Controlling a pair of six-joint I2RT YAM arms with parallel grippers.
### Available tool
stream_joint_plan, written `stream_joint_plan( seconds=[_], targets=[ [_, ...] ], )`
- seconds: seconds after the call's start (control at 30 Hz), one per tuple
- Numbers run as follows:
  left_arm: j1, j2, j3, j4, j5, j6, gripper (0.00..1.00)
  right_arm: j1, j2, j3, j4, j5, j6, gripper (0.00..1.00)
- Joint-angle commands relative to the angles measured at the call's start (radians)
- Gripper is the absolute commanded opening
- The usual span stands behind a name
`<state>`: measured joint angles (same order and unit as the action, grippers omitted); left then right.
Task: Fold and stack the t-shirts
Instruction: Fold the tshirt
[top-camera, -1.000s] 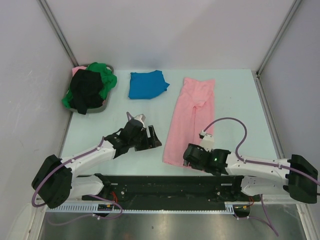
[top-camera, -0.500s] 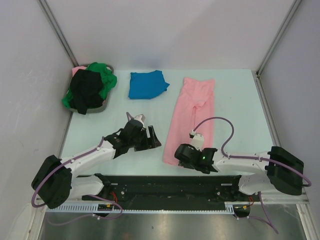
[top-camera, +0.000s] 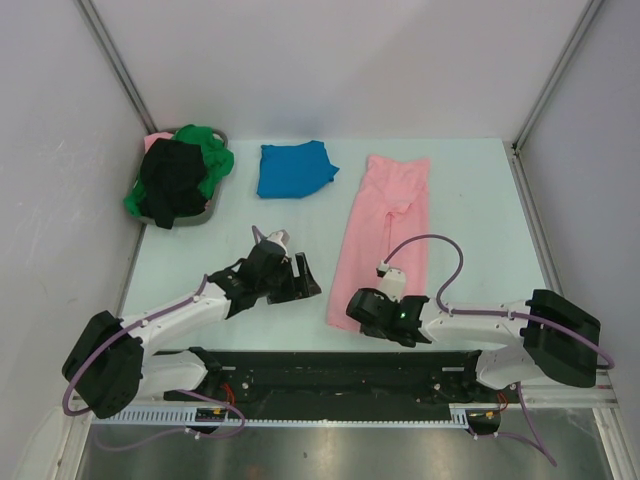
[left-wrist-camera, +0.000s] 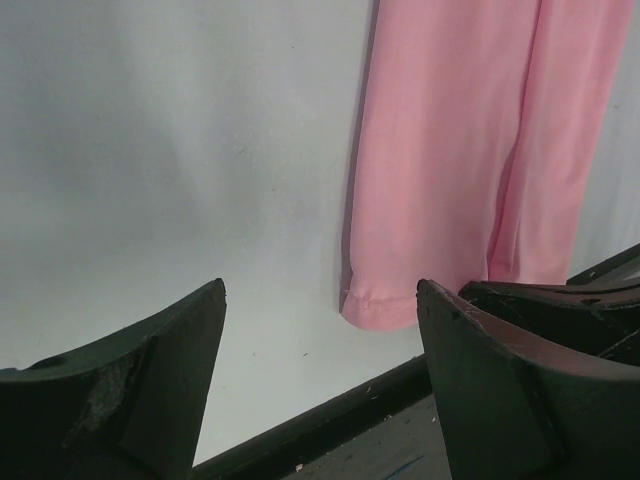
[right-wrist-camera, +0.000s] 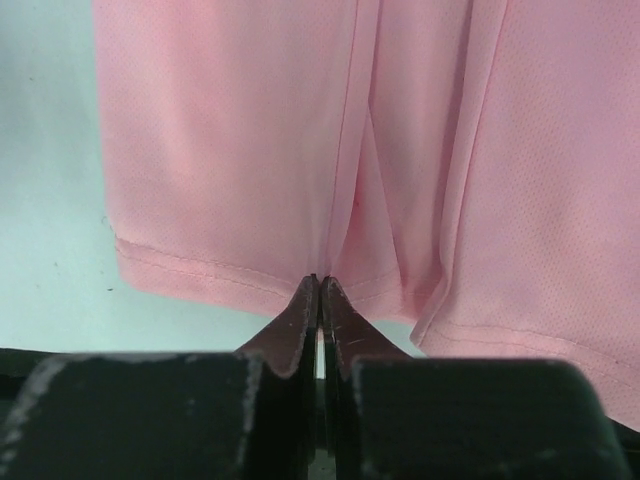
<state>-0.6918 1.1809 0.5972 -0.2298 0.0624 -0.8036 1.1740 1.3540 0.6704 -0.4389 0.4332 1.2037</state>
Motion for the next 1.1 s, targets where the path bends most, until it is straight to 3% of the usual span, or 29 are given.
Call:
stream_joint_plan(
  seconds=[0.0, 0.47, 0.93, 0.97, 1.0, 1.03, 1.07],
  targets=[
    [-0.003, -0.029, -0.010, 0.012, -0.012, 0.011, 0.82, -0.002, -0.015, 0.032, -0.034, 0.042, 0.020, 0.00],
    [-0.003, -0.017, -0.013, 0.032, 0.004, 0.003, 0.82, 0.035, -0.208, 0.017, -0.276, 0.148, 0.118, 0.00],
    [-0.003, 0.019, -0.002, 0.046, 0.022, 0.001, 0.82, 0.116, -0.211, -0.078, -0.359, 0.151, 0.267, 0.01],
    [-0.002, 0.020, 0.003, 0.044, 0.022, 0.003, 0.82, 0.116, -0.208, -0.080, -0.350, 0.147, 0.263, 0.07],
    [-0.002, 0.023, 0.004, 0.047, 0.020, 0.001, 0.82, 0.116, -0.201, -0.080, -0.344, 0.144, 0.257, 0.20],
    [-0.003, 0.028, 0.006, 0.049, 0.022, 0.001, 0.82, 0.118, -0.194, -0.080, -0.331, 0.142, 0.251, 0.43],
    [-0.003, 0.034, 0.010, 0.052, 0.025, 0.003, 0.82, 0.118, -0.194, -0.080, -0.328, 0.142, 0.247, 0.55]
  ],
)
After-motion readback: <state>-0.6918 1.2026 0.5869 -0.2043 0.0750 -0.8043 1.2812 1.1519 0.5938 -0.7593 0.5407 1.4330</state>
